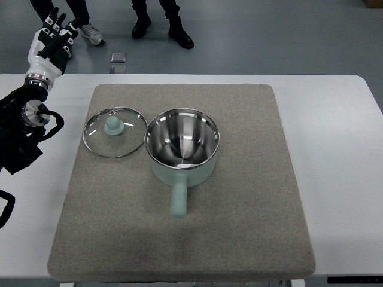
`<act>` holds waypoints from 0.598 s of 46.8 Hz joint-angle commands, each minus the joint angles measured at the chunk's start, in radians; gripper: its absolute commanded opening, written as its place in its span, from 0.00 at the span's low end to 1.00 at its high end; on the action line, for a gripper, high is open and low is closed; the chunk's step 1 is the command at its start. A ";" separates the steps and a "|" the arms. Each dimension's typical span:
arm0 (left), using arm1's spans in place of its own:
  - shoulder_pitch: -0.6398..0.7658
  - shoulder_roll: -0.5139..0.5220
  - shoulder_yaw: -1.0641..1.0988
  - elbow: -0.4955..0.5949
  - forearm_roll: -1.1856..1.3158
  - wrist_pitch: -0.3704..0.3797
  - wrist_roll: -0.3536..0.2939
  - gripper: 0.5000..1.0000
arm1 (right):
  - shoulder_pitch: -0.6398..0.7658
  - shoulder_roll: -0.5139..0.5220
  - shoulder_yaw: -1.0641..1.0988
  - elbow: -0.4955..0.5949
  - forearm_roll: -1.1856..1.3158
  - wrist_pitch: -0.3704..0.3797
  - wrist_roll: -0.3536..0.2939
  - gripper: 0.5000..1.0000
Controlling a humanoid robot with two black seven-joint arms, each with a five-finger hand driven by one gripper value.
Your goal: Place lid left of pot with left hand
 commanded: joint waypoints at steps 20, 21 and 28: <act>-0.012 -0.074 -0.005 0.008 -0.001 0.068 0.002 0.99 | 0.000 0.000 0.001 0.000 0.000 0.000 0.000 0.85; -0.012 -0.078 -0.007 0.006 -0.003 0.088 0.002 0.99 | 0.000 0.000 -0.001 0.000 0.000 0.000 -0.001 0.85; -0.014 -0.091 -0.067 0.006 -0.003 0.125 0.017 0.99 | 0.000 0.000 -0.001 0.000 0.000 0.000 0.000 0.85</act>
